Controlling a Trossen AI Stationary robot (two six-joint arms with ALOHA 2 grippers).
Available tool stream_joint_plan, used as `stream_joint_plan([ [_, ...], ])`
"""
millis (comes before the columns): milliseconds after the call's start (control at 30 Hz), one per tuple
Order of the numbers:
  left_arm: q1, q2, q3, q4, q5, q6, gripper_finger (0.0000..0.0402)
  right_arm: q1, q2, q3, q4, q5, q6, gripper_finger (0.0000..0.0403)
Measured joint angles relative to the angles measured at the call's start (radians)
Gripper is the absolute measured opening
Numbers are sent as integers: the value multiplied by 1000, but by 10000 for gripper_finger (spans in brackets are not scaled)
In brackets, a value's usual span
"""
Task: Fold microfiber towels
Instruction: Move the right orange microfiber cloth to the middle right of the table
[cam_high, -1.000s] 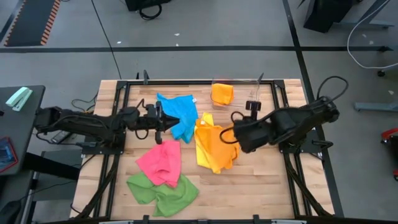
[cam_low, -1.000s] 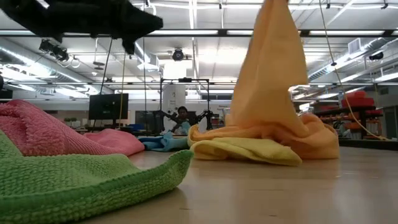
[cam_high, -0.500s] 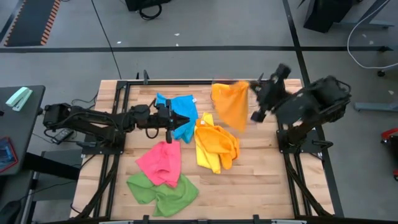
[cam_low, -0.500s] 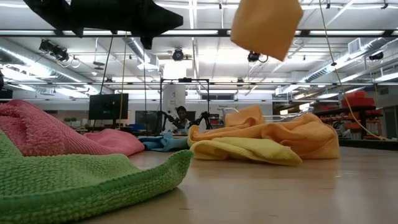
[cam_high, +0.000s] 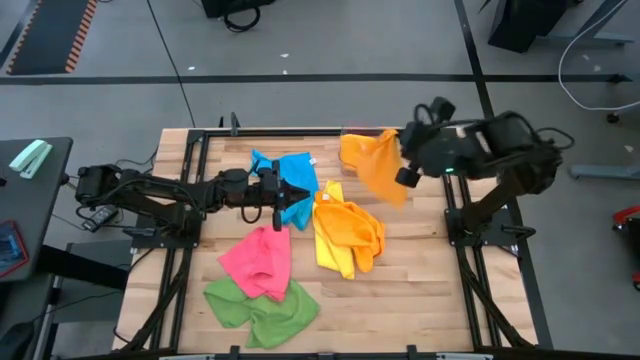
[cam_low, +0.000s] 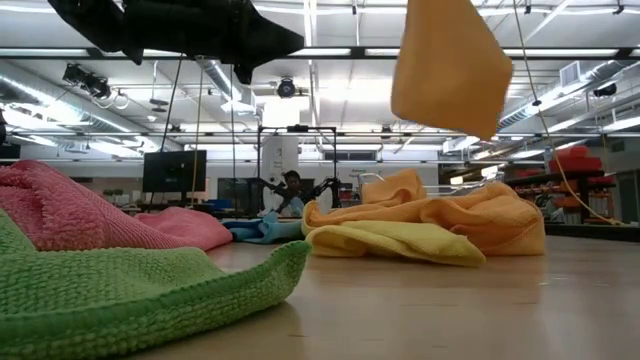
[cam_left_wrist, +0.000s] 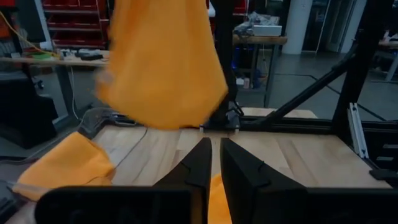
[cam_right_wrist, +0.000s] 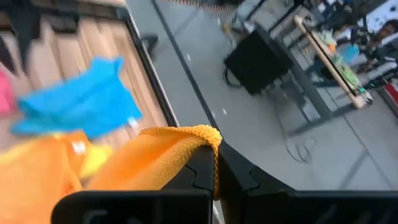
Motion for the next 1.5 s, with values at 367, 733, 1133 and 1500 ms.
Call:
stream_joint_plan([
  [367, -19, -34, 0, -36, 1, 28, 32, -154, -36, -252, 10, 45, -69, 13],
  [733, -15, -34, 0, -60, 1, 69, 33, -40, -44, -667, 170, -385, 4, 13],
  [1133, -15, -34, 0, -74, 0, 85, 29, 166, -43, -1023, 186, -797, 354, 13],
  [1500, -15, -34, 0, -41, 0, 85, 18, 214, -44, -1060, 227, -1342, 737, 13],
])
